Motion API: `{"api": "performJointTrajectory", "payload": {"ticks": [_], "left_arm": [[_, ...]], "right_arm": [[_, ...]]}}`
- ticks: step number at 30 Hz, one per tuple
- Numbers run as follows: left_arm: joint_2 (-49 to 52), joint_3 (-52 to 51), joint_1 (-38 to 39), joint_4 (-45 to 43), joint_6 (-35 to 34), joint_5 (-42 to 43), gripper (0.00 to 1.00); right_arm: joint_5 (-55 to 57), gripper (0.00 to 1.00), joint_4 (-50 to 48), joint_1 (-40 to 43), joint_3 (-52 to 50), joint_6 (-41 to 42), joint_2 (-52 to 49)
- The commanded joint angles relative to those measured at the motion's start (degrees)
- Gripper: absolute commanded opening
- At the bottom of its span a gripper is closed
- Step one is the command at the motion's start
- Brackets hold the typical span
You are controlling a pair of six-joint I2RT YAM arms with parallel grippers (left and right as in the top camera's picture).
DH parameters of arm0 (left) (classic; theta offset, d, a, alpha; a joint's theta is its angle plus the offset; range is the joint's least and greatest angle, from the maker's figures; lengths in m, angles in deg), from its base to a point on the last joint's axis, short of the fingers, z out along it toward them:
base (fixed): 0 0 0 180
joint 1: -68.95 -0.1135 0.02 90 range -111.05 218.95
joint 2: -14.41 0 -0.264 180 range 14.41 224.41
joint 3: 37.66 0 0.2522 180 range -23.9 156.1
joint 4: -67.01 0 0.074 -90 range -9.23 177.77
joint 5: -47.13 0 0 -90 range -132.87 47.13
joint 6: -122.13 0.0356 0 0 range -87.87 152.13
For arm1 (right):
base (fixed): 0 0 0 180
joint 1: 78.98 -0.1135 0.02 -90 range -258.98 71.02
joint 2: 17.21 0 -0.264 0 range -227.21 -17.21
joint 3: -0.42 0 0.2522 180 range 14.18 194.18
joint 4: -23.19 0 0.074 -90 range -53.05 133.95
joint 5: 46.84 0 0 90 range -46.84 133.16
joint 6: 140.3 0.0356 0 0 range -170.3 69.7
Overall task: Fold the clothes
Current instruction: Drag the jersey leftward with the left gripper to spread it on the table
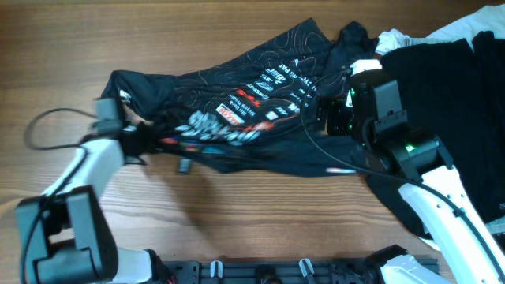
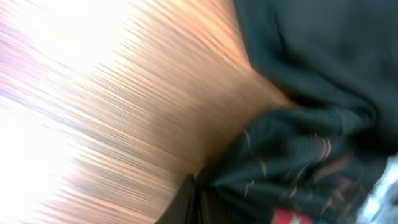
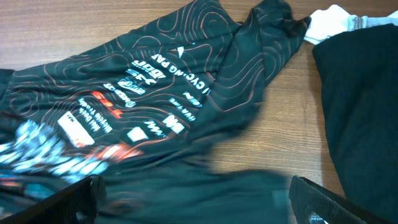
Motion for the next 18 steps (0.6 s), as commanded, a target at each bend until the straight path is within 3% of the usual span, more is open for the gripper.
{"api": "performJointTrajectory", "payload": {"ticks": [1, 5, 6, 8, 9, 10, 13, 16, 18], "left_arm": [[-1.8, 7.3, -10.3, -7.3, -0.3, -4.4, 0.04], [-1.8, 12.4, -17.0, -13.4, 3.3, -4.4, 0.04], [-1.8, 12.8, -17.2, -13.0, 3.5, -3.9, 0.1], [-1.8, 12.8, -17.0, -7.5, 4.3, 4.1, 0.94], [-1.8, 12.8, -16.8, -3.2, 4.2, 8.9, 1.0], [-1.8, 12.8, -15.6, 4.4, 4.2, 15.2, 1.0], [-1.8, 12.7, -10.2, 20.9, 4.0, 17.7, 1.0], [-1.8, 11.1, -1.4, 27.6, -1.6, 17.5, 1.0], [-1.3, 8.2, 5.2, 27.4, -6.6, 11.8, 1.0]], "right_arm": [[1.6, 1.0, 0.2, 0.2, 0.5, 0.8, 0.3], [1.5, 1.0, 1.0, 0.2, 0.5, 0.8, -1.2], [1.4, 1.0, 0.9, 0.2, 0.5, 1.7, -1.9], [1.4, 1.0, 0.9, 0.2, 0.5, 2.3, -2.6], [1.4, 1.0, 0.9, 0.2, 0.5, 2.7, -2.8], [1.4, 1.0, 0.9, 0.2, 0.5, 3.4, -2.9], [1.4, 1.0, 0.9, 0.2, 0.5, 3.4, -3.1], [1.4, 1.0, 0.8, 0.2, 0.5, 3.4, -3.4], [1.4, 1.0, 1.0, 0.2, 0.5, 3.3, -3.4]]}}
